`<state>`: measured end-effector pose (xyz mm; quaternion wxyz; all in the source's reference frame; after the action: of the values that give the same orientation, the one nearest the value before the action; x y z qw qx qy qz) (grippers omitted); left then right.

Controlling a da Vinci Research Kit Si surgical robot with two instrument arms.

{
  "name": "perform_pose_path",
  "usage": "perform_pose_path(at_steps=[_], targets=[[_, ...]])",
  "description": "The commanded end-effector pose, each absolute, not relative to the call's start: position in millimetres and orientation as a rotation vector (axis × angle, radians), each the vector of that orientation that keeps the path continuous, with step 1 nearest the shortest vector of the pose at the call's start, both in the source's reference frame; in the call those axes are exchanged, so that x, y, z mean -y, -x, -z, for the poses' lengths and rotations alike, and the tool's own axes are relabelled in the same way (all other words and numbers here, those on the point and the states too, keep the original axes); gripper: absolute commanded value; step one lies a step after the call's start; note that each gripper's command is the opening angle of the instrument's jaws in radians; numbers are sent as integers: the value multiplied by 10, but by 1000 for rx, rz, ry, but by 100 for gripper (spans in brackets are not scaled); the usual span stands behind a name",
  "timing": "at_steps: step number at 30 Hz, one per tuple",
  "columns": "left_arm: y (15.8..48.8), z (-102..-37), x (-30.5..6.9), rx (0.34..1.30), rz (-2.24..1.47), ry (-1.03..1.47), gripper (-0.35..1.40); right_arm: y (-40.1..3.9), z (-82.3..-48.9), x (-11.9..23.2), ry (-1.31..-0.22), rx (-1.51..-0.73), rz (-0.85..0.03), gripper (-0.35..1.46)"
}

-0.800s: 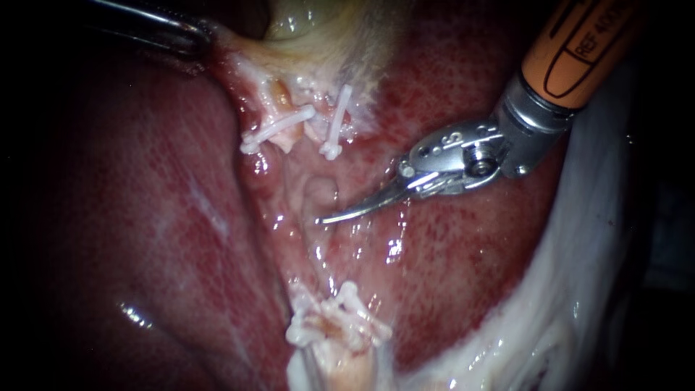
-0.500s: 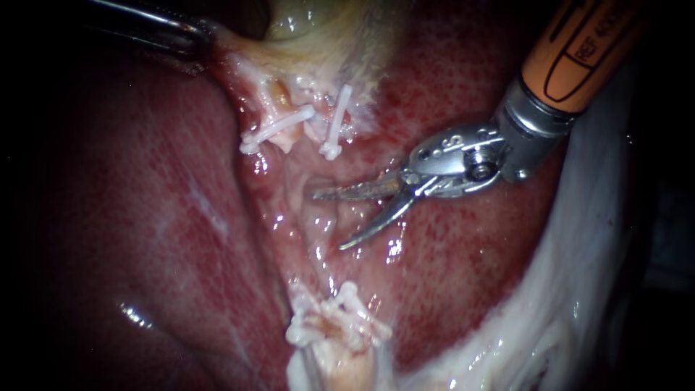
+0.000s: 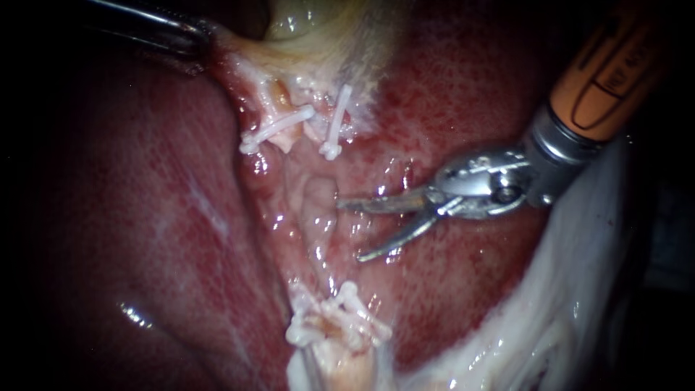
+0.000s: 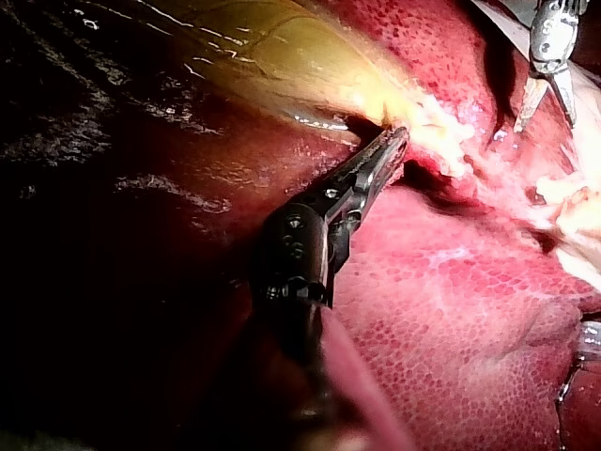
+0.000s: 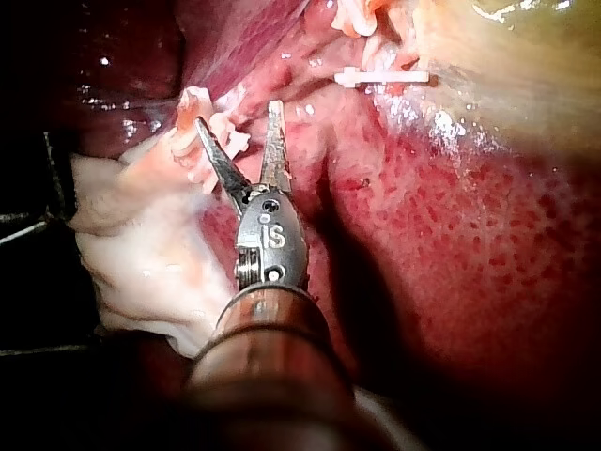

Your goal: Go back from the cut right tube

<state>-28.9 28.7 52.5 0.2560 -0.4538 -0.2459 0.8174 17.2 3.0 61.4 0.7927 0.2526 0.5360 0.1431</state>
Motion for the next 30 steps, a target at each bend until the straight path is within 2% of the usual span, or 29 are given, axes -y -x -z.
perform_pose_path(at_steps=[1, 6, 12, 14, 20, 30], targets=[[290, -525, -287, 668, -2219, 1232, -35, -164, -611, -28, -516, -1148, -300, 143], [290, -525, -287, 668, -2219, 1232, -35, -127, -600, -20, -357, -1095, -254, 143], [290, -525, -287, 667, -2219, 1232, -35, -113, -590, -23, -294, -908, -225, 143], [290, -525, -286, 667, -2219, 1232, -35, -113, -589, -24, -279, -875, -221, 143], [296, -532, -280, 656, -2221, 1230, -35, -111, -586, -26, -290, -862, -220, 143], [331, -574, -253, 681, -2243, 1241, -35, -110, -586, -26, -288, -862, -216, 143]])
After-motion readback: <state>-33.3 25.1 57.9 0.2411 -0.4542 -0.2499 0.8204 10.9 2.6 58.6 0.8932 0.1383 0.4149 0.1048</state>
